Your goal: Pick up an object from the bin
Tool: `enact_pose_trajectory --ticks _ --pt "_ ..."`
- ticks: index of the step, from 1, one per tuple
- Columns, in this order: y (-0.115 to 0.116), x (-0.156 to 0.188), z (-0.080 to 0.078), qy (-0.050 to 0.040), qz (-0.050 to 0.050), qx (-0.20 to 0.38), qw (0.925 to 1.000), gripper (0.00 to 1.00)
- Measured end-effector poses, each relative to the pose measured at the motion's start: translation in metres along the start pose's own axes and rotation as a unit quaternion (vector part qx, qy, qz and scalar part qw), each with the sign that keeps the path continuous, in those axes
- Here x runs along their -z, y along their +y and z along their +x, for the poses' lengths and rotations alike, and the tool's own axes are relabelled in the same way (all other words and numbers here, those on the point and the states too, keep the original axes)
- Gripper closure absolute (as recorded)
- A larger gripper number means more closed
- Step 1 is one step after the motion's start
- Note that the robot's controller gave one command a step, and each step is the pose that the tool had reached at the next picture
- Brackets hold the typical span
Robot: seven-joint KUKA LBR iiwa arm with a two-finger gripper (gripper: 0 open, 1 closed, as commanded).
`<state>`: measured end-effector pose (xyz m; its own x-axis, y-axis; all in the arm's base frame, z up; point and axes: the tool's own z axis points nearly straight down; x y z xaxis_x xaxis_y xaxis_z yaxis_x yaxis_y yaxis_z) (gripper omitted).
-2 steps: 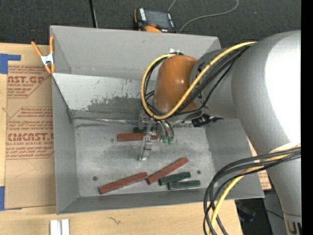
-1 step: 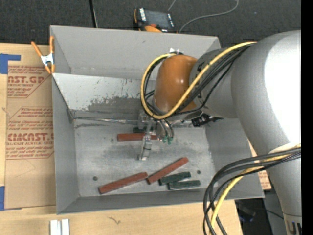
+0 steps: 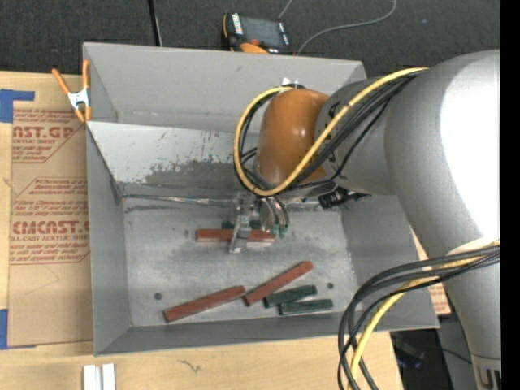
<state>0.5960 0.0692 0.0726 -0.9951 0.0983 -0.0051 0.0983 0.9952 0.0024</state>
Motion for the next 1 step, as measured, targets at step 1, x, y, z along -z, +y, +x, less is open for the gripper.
enact_pose_trajectory --ticks 1 --pt "0.0012 0.0184 -0.0007 0.0008 0.0 0.0 1.0 1.0"
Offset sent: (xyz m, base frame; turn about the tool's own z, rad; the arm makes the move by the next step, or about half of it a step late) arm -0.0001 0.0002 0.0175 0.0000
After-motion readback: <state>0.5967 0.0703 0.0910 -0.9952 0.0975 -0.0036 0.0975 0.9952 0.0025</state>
